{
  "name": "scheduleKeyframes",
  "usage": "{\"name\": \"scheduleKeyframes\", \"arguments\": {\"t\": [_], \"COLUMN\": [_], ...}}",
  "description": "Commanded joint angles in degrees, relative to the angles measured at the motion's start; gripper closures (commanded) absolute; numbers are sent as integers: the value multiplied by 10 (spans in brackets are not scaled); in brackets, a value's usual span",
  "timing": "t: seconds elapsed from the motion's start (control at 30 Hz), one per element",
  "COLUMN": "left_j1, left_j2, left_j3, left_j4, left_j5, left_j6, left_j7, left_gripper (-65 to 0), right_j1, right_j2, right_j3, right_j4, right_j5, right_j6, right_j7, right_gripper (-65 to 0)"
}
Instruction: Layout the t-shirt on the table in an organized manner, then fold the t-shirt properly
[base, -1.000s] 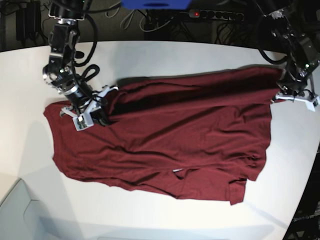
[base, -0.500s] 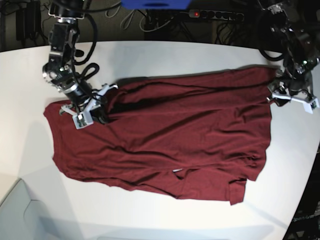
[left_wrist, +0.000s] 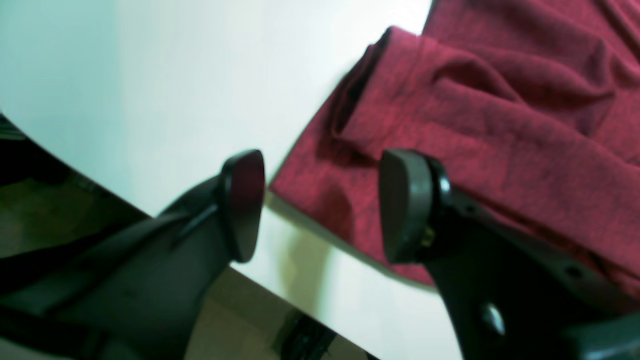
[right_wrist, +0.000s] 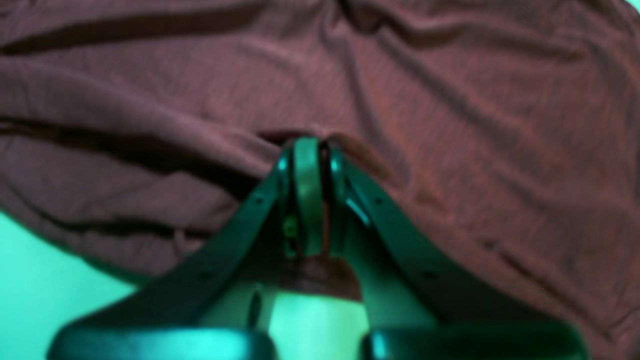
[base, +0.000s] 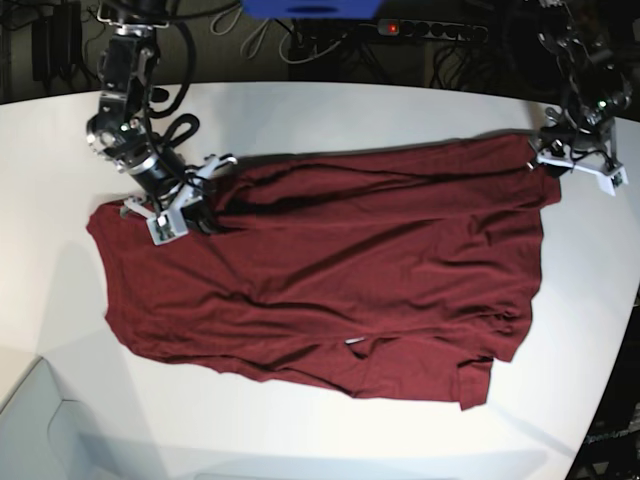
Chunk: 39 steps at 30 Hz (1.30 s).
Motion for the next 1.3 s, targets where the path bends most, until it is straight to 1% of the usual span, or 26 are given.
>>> {"name": "scheduleKeyframes", "arguments": {"t": [0.0, 0.23, 0.47, 0.67, 0.73, 0.77, 0.83, 0.9, 0.93, 1.03, 1.17, 1.27], "left_j1": [-3, -13, -63, -77, -77, -75, -74, -72, -72, -62, -37, -32], "left_j2": [-7, -7, -7, -7, -7, -7, -7, -6, -4, -2, -1, -1], "left_j3": [-2, -2, 0, 1, 1, 1, 1, 0, -1, -1, -2, -3], "left_j4": [5, 11, -34, -68, -68, -65, -61, -50, -43, -23, 37, 87], "left_j5": [-1, -1, -1, -1, -1, -1, -2, -3, -2, -2, -7, -7], "left_j6": [0, 0, 0, 0, 0, 0, 0, 0, 0, 0, 0, 0], "left_j7": [-5, -5, -5, -5, -5, -5, -5, -3, 0, 1, 8, 56], "left_gripper": [-356, -356, -353, -348, -305, -265, -165, -35, 0, -12, 0, 0], "right_j1": [8, 7, -1, -4, -4, -4, -4, -2, -2, -1, 0, 1], "right_j2": [4, 4, 4, 5, 5, 5, 5, 5, 5, 5, 5, 5], "right_j3": [2, 3, 3, 3, 3, 3, 3, 3, 3, 3, 3, 3], "right_j4": [12, 12, 12, 13, 13, 13, 13, 13, 13, 13, 13, 13], "right_j5": [11, 11, 11, 11, 11, 11, 11, 11, 11, 11, 11, 11], "right_j6": [2, 2, 2, 2, 2, 2, 2, 2, 2, 2, 2, 2], "right_j7": [16, 16, 16, 16, 16, 16, 16, 16, 16, 16, 16, 16], "right_gripper": [0, 0, 0, 0, 0, 0, 0, 0, 0, 0, 0, 0]}}
